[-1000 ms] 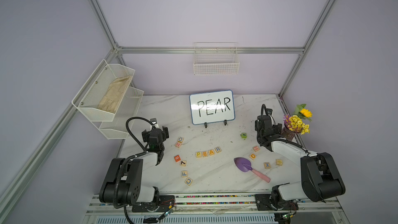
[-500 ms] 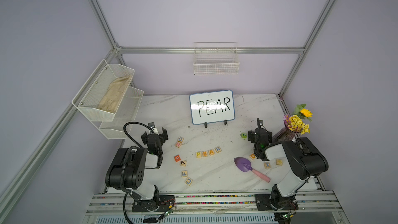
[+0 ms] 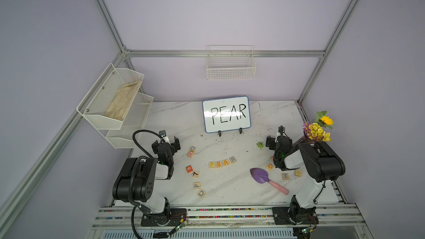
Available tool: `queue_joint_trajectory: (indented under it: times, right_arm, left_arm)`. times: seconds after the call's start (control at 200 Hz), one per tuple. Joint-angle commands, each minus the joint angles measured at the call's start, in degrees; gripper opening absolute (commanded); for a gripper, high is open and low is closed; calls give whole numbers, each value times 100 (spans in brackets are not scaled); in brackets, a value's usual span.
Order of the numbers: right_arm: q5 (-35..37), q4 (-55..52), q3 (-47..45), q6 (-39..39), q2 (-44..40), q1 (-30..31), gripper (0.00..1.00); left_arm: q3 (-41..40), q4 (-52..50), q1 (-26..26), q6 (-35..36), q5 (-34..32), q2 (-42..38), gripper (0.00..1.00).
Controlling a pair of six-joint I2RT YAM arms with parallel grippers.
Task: Spell the uppercase word “pear” with letter blocks
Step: Reset both arms
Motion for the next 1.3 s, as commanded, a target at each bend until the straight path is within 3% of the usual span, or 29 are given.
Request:
queue_joint_trajectory:
  times: [0.0,1.295]
  right_arm:
    - [-52,-191,43,120,-37,-19,97]
    - [-47,-164,17,81,-48,-23,98]
  left_arm:
    - [296,157,-30,133,-35,-21,100]
    - [329,196,-56,212,-11,44,100]
